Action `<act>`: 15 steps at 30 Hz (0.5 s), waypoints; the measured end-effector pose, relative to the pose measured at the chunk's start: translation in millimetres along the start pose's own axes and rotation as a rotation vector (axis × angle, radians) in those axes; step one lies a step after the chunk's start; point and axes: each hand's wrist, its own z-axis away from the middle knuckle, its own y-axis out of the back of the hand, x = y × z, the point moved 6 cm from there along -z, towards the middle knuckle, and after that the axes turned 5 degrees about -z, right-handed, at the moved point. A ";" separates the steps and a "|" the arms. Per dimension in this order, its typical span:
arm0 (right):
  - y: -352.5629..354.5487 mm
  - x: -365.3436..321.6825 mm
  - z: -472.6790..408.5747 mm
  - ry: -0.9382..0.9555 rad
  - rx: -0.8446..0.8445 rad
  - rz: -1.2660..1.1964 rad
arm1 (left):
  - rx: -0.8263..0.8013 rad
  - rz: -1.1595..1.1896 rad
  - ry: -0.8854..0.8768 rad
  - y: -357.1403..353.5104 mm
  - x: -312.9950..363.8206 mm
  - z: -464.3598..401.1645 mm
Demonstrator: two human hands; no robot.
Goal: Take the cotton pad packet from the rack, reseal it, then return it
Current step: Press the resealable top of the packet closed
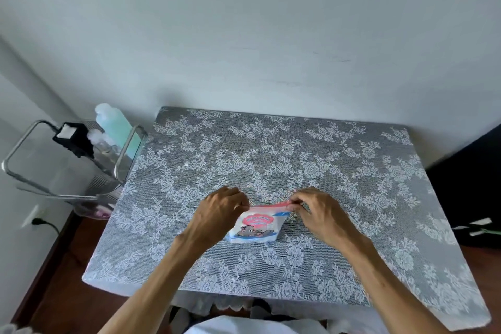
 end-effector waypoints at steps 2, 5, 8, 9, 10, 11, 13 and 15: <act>-0.7 0.5 -0.4 -0.002 0.002 0.008 | 0.002 0.002 0.023 -0.9 -3.4 2.4; -2.6 4.8 0.2 -0.011 -0.014 0.011 | -0.012 0.006 0.064 -4.3 -9.6 6.4; -2.2 6.1 0.3 0.000 0.003 0.017 | -0.031 0.022 0.089 -5.9 -16.9 10.3; -1.9 5.9 -0.3 0.002 0.009 0.022 | -0.036 0.027 0.103 -5.7 -20.4 11.5; -1.5 5.5 -0.6 0.007 0.013 0.024 | -0.036 0.029 0.112 -5.6 -23.8 12.4; -1.3 5.0 -1.1 0.013 0.018 0.021 | -0.033 0.028 0.116 -4.9 -26.5 13.5; -0.5 4.2 -1.4 0.019 0.024 0.022 | -0.027 0.023 0.119 -3.8 -30.5 15.4; 1.4 4.9 -1.6 0.014 0.027 0.019 | -0.025 0.034 0.135 -4.8 -34.0 17.0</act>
